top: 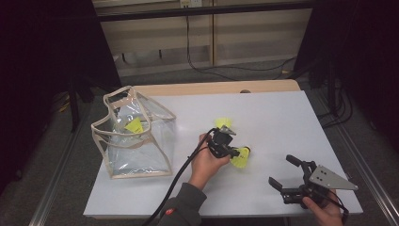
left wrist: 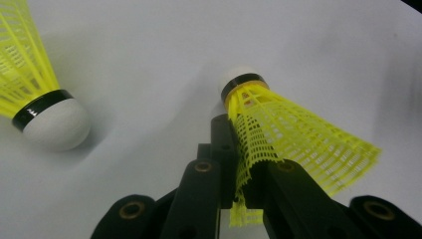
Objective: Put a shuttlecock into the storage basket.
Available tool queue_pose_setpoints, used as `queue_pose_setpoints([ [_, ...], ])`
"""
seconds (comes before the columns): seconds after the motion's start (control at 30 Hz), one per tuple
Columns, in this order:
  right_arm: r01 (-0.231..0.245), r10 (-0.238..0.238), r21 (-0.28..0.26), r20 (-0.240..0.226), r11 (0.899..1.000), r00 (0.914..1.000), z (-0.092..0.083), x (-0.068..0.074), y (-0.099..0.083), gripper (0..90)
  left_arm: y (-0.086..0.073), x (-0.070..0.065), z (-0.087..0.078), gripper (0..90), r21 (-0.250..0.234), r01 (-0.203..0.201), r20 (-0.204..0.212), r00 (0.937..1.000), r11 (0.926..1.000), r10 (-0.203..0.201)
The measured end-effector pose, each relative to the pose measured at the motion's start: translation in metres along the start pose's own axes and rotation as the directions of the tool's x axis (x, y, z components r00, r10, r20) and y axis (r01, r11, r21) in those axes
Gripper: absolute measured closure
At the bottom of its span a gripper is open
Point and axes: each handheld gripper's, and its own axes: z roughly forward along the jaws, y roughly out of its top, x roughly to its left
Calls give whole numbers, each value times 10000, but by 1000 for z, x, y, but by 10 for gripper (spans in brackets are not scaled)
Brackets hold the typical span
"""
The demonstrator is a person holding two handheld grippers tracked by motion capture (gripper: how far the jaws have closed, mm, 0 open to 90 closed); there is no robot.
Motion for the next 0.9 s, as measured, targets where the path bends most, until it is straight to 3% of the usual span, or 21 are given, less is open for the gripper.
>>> queue_pose_setpoints([
  [0.3, -22, 22, 11, 8, 10000, 10000, 1, 0, 0, 28, 0, 3, -14, 877, 127, 95, 1, 10000, 9999, -95],
  [0.9, -53, 53, 36, -3, 10000, 10000, 2, 0, 0, 28, 1, 13, -38, 877, 224, 808, 57, 9967, 9965, -809],
])
